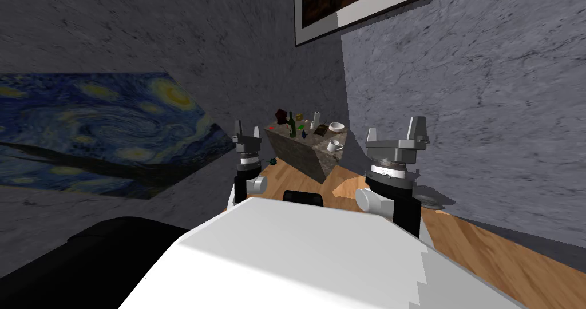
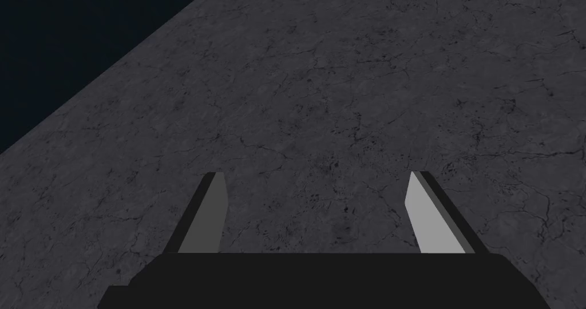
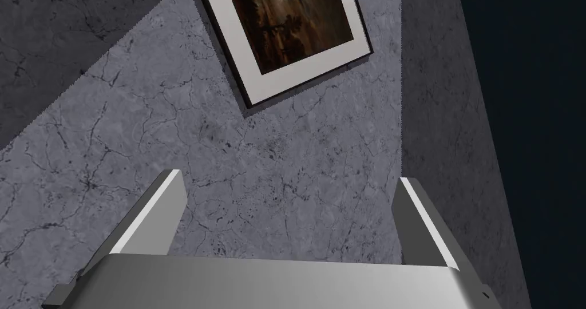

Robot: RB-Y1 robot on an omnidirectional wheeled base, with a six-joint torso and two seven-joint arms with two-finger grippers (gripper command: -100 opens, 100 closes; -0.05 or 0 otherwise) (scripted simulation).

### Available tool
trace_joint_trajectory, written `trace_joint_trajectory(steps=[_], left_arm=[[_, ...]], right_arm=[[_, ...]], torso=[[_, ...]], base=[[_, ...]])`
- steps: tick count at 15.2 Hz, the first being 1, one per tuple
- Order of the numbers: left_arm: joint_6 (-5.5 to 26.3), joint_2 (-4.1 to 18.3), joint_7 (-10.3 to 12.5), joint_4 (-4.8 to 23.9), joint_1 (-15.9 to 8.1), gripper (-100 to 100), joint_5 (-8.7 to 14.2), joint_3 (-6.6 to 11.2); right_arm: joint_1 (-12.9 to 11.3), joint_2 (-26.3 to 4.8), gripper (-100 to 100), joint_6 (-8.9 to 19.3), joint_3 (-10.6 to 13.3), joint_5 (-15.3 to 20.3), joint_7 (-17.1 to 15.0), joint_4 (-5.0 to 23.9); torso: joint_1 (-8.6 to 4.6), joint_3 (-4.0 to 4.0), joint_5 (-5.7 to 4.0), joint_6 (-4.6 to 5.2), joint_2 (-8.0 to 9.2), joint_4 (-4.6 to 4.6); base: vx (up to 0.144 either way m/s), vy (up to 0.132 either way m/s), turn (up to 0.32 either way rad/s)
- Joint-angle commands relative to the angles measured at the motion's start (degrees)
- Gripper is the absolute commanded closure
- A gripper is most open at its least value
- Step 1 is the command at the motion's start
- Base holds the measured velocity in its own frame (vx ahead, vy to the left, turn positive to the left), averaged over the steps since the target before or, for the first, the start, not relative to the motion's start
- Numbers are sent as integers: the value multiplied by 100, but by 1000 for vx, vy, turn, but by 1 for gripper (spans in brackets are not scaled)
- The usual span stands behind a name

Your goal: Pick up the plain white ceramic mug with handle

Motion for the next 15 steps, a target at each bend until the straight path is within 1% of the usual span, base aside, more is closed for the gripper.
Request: trace_joint_trajectory(steps=[1, 2, 3, 4, 5, 6, 7, 8, 9, 10, 11, 12, 13, 14, 15], left_arm=[[0, 0, 0, 0, 0, 0, 0, 0], [0, 0, 0, 0, 0, 0, 0, 0], [0, 0, 0, 0, 0, 0, 0, -1], [0, 0, 0, 0, 0, 0, 0, -1], [0, 0, 0, 0, 0, 0, 0, -1], [0, 0, 0, 0, 0, 0, 0, -1], [0, 0, 0, 0, 0, 0, 0, -1], [0, 0, 0, 0, 0, 0, 0, -1], [0, 0, 0, 0, 0, 0, 0, -1], [0, 0, 0, 0, 0, 0, 0, -1], [0, 0, 0, 0, 0, 0, 0, -1], [0, 0, 0, 0, 0, 0, 0, -1], [0, -1, 0, 0, 0, 0, 0, -1], [0, 0, 0, 0, 0, 0, 0, -1], [0, -1, 0, 0, 0, 0, 0, -1]], right_arm=[[53, -185, -100, 186, -118, -90, -194, 18], [88, -272, -100, 310, -196, -151, -323, 31], [88, -272, -100, 310, -196, -151, -323, 31], [131, -362, -100, 462, -291, -225, -481, 47], [131, -362, -100, 462, -291, -225, -481, 47], [181, -452, -100, 641, -400, -313, -668, 66], [181, -452, -100, 641, -400, -313, -668, 66], [237, -544, -100, 845, -524, -413, -877, 89], [237, -544, -100, 845, -524, -413, -881, 89], [300, -635, -100, 1061, -659, -524, -1083, 116], [300, -635, -100, 1073, -659, -524, -1118, 116], [367, -725, -100, 1259, -806, -647, -1292, 147], [367, -725, -100, 1323, -806, -647, -1379, 147], [439, -814, -100, 1494, -963, -780, -1526, 182], [439, -814, -100, 1594, -963, -780, -1650, 182]], torso=[[0, 0, 0, 0, 0, 0], [4, -1, 1, -1, -3, -1], [13, -4, 2, -2, -7, -1], [17, -5, 4, -1, -9, -2], [21, -6, 4, -1, -11, -3], [21, -7, 5, -1, -11, -3], [19, -7, 4, -1, -12, -3], [18, -7, 4, -1, -12, -3], [20, -7, 4, -2, -13, -3], [20, -8, 4, -1, -14, -3], [21, -9, 5, -2, -15, -4], [22, -10, 5, -1, -17, -4], [24, -11, 5, -2, -20, -4], [25, -12, 6, -1, -20, -5], [26, -12, 6, -2, -21, -5]], base=[[12, 22, 70], [27, 51, 153], [27, 51, 96], [30, 58, 66], [26, 51, 45], [27, 48, 69], [28, 43, 71], [32, 51, 106], [34, 50, 99], [40, 55, 132], [43, 53, 103], [52, 63, 112], [49, 63, 102], [54, 65, 148], [51, 55, 120]])
